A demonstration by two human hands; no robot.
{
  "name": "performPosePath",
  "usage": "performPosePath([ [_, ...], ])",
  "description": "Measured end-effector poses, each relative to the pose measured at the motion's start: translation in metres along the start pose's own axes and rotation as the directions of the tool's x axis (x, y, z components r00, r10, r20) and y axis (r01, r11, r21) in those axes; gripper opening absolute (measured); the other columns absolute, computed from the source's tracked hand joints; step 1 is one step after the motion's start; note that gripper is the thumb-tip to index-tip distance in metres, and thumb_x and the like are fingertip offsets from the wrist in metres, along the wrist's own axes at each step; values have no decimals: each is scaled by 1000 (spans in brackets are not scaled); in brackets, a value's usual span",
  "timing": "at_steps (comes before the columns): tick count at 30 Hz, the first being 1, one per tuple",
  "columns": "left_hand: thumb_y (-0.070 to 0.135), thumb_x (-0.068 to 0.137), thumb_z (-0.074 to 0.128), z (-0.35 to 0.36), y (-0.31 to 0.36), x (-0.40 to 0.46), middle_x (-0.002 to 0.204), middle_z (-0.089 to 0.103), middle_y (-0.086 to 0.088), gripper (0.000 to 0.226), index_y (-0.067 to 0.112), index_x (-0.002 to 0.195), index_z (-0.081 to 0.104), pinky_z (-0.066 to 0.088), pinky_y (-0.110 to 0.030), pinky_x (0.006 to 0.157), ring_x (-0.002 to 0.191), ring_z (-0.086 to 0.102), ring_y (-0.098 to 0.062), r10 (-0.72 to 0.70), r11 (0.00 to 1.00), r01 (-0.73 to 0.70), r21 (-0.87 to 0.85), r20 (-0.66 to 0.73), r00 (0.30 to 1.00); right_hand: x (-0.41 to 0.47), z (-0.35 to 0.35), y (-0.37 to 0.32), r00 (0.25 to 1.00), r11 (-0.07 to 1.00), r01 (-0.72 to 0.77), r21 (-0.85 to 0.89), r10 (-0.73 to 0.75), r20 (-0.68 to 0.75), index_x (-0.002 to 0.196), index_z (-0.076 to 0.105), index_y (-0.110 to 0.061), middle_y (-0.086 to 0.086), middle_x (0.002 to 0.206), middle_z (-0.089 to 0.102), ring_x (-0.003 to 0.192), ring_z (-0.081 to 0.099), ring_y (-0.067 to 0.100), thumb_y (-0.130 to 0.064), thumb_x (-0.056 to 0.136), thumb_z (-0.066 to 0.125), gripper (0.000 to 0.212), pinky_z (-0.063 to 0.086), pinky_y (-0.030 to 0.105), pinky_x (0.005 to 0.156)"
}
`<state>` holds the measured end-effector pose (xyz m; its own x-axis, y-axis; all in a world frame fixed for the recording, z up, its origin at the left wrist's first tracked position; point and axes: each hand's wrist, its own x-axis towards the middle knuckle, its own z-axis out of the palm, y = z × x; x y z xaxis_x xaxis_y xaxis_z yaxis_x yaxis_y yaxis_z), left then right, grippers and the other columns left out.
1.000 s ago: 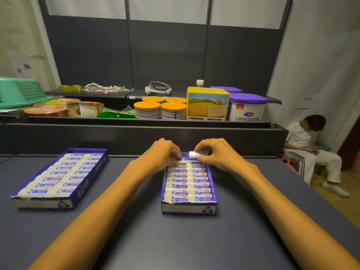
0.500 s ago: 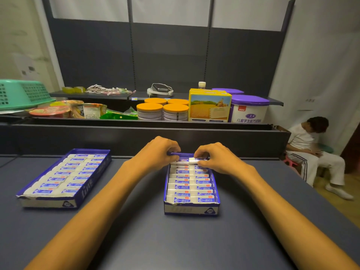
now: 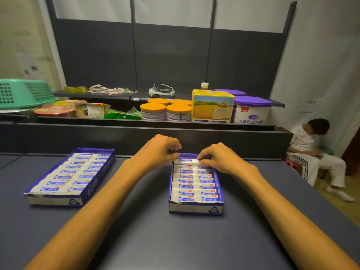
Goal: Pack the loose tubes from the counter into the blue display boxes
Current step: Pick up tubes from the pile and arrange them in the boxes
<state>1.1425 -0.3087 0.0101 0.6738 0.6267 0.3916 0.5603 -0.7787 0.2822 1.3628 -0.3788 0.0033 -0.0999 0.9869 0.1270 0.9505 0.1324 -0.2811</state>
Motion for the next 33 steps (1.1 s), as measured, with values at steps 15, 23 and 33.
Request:
performPosePath([
  [15, 26, 91, 64, -8, -5, -20, 117, 66, -2, 33, 15, 121, 61, 55, -31, 88, 106, 61, -13, -14, 999, 15, -42, 30, 999, -6, -2, -11, 999, 993, -41, -112, 39, -14, 124, 63, -24, -4, 126, 63, 110, 57, 10, -32, 90, 65, 35, 52, 30, 87],
  [23, 30, 91, 63, -24, -4, -44, 119, 66, -3, 37, 16, 125, 60, 54, -34, 90, 106, 62, -15, -88, 995, 89, 38, -27, 996, -36, -21, -37, 974, 996, -66, -62, 51, -222, 138, 48, -28, -3, 137, 53, 121, 50, 11, -38, 93, 60, 48, 44, 31, 96],
  [33, 37, 90, 62, -68, 4, -154, 137, 51, -3, 51, 20, 136, 48, 43, -37, 102, 125, 46, -18, -276, 939, 296, 176, -130, 952, -61, 13, -127, 983, 991, 130, 2, -129, -133, 144, 39, -26, 0, 149, 41, 136, 36, 19, -39, 93, 59, 56, 33, 39, 110],
])
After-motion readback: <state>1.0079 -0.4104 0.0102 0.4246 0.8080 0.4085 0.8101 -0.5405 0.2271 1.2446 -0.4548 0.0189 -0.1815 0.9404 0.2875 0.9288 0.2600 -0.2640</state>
